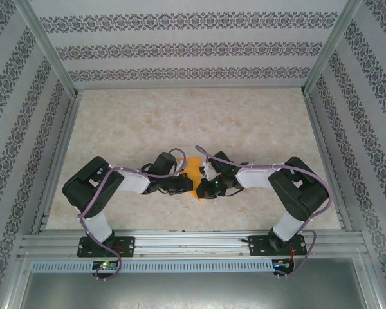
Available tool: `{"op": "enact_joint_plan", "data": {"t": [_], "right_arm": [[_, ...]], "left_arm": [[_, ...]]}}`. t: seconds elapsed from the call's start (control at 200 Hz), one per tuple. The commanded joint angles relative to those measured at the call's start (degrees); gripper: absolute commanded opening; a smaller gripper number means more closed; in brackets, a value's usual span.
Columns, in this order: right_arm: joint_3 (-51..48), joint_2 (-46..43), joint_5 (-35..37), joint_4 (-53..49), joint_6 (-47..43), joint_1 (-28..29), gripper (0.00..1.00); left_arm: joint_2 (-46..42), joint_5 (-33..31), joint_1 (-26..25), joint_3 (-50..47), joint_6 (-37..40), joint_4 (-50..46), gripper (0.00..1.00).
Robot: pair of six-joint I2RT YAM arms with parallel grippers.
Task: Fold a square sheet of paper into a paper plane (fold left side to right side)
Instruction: Third fold the triangle at the center of the table.
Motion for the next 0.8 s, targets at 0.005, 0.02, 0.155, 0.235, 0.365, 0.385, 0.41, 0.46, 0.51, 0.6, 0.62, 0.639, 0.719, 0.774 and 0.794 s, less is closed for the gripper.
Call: {"op": "enact_joint_plan", "data": {"t": [0.005, 0.02, 0.155, 0.235, 0.365, 0.385, 0.41, 0.46, 0.51, 0.6, 0.62, 0.639, 0.719, 0.774, 0.794], "right_arm": [[-1.89, 3.09, 7.11, -8.50, -1.50, 0.93, 0.00], [-1.89, 3.02, 7.15, -8.60, -1.50, 0.90, 0.00], [-1.97, 2.92, 7.15, -8.59, -1.41, 0.88, 0.00], [-1.89, 3.00, 7.16, -8.79, -1.48, 1.07, 0.00], [-1.69, 2.85, 7.16, -8.94, -1.40, 0.98, 0.00], [-1.63, 2.83, 7.16, -8.94, -1.41, 1.04, 0.00], [-1.62, 2.83, 7.16, -9.02, -1.41, 1.05, 0.00], [-1.54, 2.74, 7.16, -8.97, -1.35, 1.01, 0.00], [-1.53, 2.65, 7.07, -8.97, -1.30, 1.03, 0.00], [-1.45, 2.46, 6.97, -8.94, -1.19, 1.01, 0.00], [-1.45, 2.47, 6.98, -9.01, -1.23, 1.00, 0.00], [-1.45, 2.46, 6.98, -8.96, -1.24, 0.98, 0.00], [-1.45, 2.39, 6.99, -8.85, -1.15, 0.99, 0.00], [-1.43, 2.39, 6.98, -8.83, -1.15, 1.03, 0.00], [-1.36, 2.39, 6.98, -8.81, -1.15, 0.98, 0.00]], "left_arm": [[1.59, -6.02, 4.83, -1.02, 2.92, -3.36, 0.06], [1.52, -5.93, 5.12, -1.06, 3.18, -3.53, 0.06], [0.45, -6.61, 8.72, -1.09, 6.77, -6.46, 0.06], [0.36, -6.82, 11.03, -0.90, 8.73, -7.64, 0.06], [0.89, -6.29, 14.11, -0.97, 10.22, -7.50, 0.06], [0.98, -6.29, 14.53, -0.82, 10.43, -7.55, 0.06], [0.98, -6.10, 14.97, -0.83, 10.60, -7.40, 0.07], [0.98, -5.86, 15.65, -0.82, 10.98, -7.37, 0.06], [0.73, -5.53, 16.18, -0.74, 11.22, -7.37, 0.06], [-0.06, -5.07, 16.92, -0.11, 11.94, -8.26, 0.07], [-0.30, -4.96, 16.99, 0.05, 12.20, -8.53, 0.07], [-0.58, -4.93, 17.09, 0.30, 12.36, -8.87, 0.06], [-2.03, -4.80, 17.30, 1.07, 13.12, -10.36, 0.07], [-3.35, -4.86, 17.33, 1.54, 13.67, -11.58, 0.08], [-3.88, -4.85, 17.35, 1.68, 13.85, -11.99, 0.08]]}}
